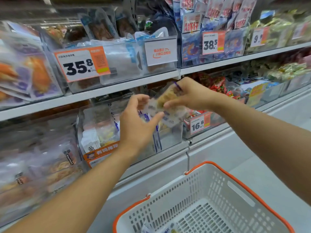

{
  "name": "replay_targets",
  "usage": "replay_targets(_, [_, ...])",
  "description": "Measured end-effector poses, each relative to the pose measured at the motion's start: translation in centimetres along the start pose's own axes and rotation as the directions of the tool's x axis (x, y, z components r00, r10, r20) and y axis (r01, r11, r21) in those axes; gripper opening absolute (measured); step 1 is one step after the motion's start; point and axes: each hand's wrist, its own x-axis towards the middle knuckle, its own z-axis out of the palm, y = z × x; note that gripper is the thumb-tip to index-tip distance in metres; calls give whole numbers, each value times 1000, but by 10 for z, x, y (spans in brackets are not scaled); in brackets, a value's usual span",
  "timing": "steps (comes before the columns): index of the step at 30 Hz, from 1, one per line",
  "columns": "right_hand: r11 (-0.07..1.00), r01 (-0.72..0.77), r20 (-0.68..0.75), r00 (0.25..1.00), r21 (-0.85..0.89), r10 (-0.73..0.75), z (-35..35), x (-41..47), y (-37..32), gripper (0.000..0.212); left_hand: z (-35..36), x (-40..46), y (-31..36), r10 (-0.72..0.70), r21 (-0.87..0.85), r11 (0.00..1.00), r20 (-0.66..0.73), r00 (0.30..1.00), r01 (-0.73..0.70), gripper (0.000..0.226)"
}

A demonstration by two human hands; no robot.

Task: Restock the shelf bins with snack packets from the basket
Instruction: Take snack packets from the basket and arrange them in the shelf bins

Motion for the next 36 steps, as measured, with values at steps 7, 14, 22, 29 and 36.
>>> replay_targets(7, [880,-33,-141,983,474,113,21,11,57,17,-7,5,-49,-89,711,681,319,944,-176,65])
replay_targets(14, [861,-44,-195,967,507,164,38,37,56,21,-8,9,-50,-112,765,595,385,916,-248,56])
replay_targets(22, [885,-18,-23,1000,-466,9,57,51,46,23,-9,6,-47,-119,773,576,402,908,-266,47])
replay_targets(29, [690,-65,-73,997,-721,18,76,47,47,23,-13,5,-49,-107,761,586,411,905,-277,41])
replay_targets(36, [722,-82,-55,997,-687,62,75,48,44,20,-12,5,-54,-110,790,532,422,900,-306,47])
